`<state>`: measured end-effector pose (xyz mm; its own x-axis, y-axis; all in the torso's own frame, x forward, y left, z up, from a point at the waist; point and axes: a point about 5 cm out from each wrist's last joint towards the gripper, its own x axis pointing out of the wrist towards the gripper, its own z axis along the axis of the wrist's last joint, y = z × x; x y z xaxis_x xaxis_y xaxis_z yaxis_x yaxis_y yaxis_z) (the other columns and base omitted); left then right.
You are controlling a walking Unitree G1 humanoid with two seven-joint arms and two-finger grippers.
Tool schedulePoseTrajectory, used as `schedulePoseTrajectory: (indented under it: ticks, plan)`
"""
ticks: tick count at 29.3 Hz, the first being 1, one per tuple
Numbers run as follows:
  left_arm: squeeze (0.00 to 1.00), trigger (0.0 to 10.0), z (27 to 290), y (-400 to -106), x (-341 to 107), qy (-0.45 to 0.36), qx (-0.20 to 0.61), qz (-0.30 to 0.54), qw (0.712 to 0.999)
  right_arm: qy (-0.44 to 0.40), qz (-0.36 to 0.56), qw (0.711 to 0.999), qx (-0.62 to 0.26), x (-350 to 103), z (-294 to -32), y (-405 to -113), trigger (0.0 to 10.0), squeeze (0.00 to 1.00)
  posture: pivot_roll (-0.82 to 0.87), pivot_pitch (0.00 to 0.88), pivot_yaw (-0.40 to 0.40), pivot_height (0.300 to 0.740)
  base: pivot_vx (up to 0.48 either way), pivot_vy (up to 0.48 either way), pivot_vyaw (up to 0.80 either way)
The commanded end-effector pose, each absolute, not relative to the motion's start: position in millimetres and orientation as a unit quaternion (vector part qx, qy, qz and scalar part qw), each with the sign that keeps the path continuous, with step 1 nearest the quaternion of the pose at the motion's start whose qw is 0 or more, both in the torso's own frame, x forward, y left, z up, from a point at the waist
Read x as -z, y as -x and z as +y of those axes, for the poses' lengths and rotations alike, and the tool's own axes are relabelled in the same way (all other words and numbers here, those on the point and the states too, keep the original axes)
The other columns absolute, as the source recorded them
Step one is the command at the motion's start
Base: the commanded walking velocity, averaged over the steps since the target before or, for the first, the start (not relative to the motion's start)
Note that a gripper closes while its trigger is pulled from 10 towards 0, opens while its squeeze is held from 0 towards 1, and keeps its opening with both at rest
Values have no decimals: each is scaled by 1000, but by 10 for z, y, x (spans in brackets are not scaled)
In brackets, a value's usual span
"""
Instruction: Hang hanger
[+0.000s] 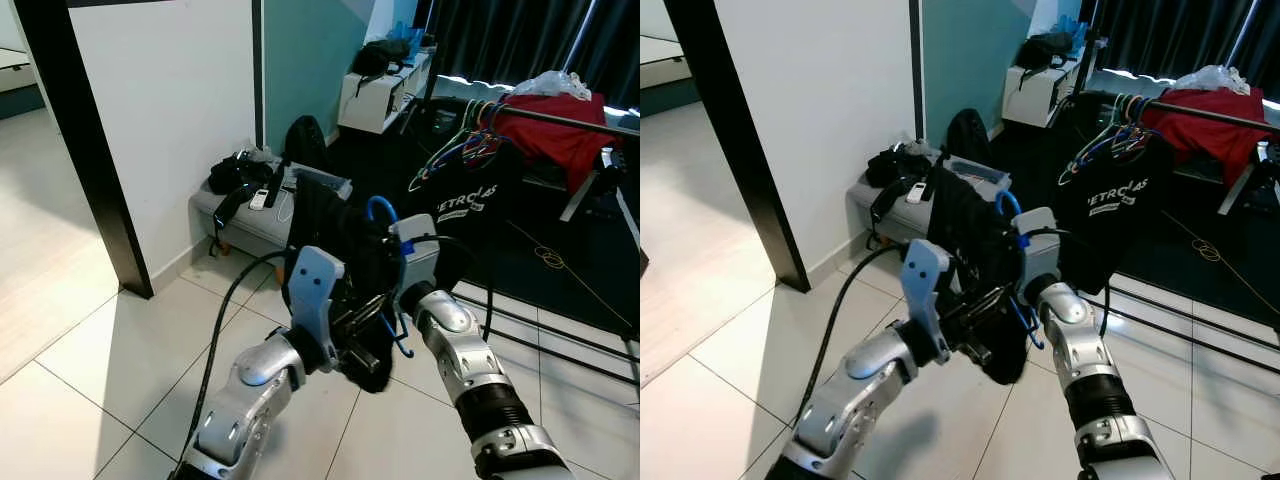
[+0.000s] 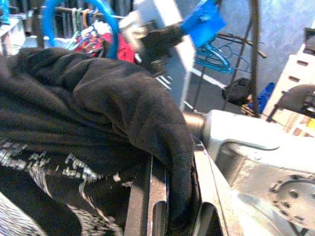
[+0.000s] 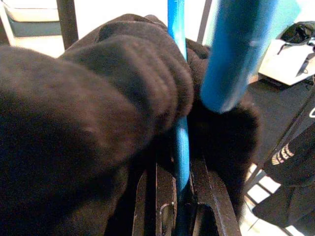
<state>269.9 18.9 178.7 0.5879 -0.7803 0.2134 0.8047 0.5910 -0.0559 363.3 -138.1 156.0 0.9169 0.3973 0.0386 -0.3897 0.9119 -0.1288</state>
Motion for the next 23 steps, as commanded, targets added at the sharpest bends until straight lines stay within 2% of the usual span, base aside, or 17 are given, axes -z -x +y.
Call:
schedulePoseTrajectory:
  ticks: [1, 6, 9, 11, 12, 14, 16, 17, 18, 23]
  plan:
    - [0, 10000, 10, -2598, -1790, 69, 490, -81, 865, 57, -56, 972, -219, -1700, -1267, -3649, 10000, 0, 34, 12, -71, 740, 0, 0, 0]
    - [0, 10000, -6, -2583, -1725, 41, 493, -65, 867, 2, -79, 968, -238, -1815, -1181, -3629, 10000, 0, 32, 13, -69, 740, 0, 0, 0]
    - [0, 10000, 36, -2605, -1566, -28, 479, -40, 877, -40, -108, 959, -260, -1981, -1166, -3608, 10000, 0, 32, 14, -67, 740, 0, 0, 0]
    - [0, 10000, 52, -2617, -1532, -47, 472, -36, 879, -48, -113, 956, -265, -2010, -1169, -3604, 10000, 0, 32, 14, -67, 740, 0, 0, 0]
    - [0, 10000, 52, -2617, -1532, -47, 472, -36, 879, -48, -113, 956, -265, -2010, -1169, -3604, 10000, 0, 32, 14, -67, 740, 0, 0, 0]
    - [0, 10000, 167, -2715, -1440, -97, 430, -25, 897, -55, -119, 953, -272, -2072, -1206, -3601, 10000, 0, 32, 15, -68, 740, 0, 0, 0]
    - [0, 10000, 167, -2715, -1440, -97, 430, -25, 897, -55, -119, 953, -272, -2072, -1206, -3601, 10000, 0, 32, 15, -68, 740, 0, 0, 0]
    - [0, 10000, 234, -2768, -1432, -107, 409, -24, 906, -53, -120, 952, -278, -2090, -1221, -3594, 10000, 0, 32, 15, -68, 740, 0, 0, 0]
    - [0, 10000, 306, -2829, -1435, -123, 384, -27, 915, -32, -113, 952, -284, -2073, -1236, -3586, 10000, 0, 35, 12, -71, 740, 0, 0, 0]
    - [0, 10000, 380, -2887, -1441, -137, 360, -31, 922, 1, -100, 950, -295, -2018, -1243, -3566, 10000, 0, 37, 10, -71, 740, 0, 0, 0]
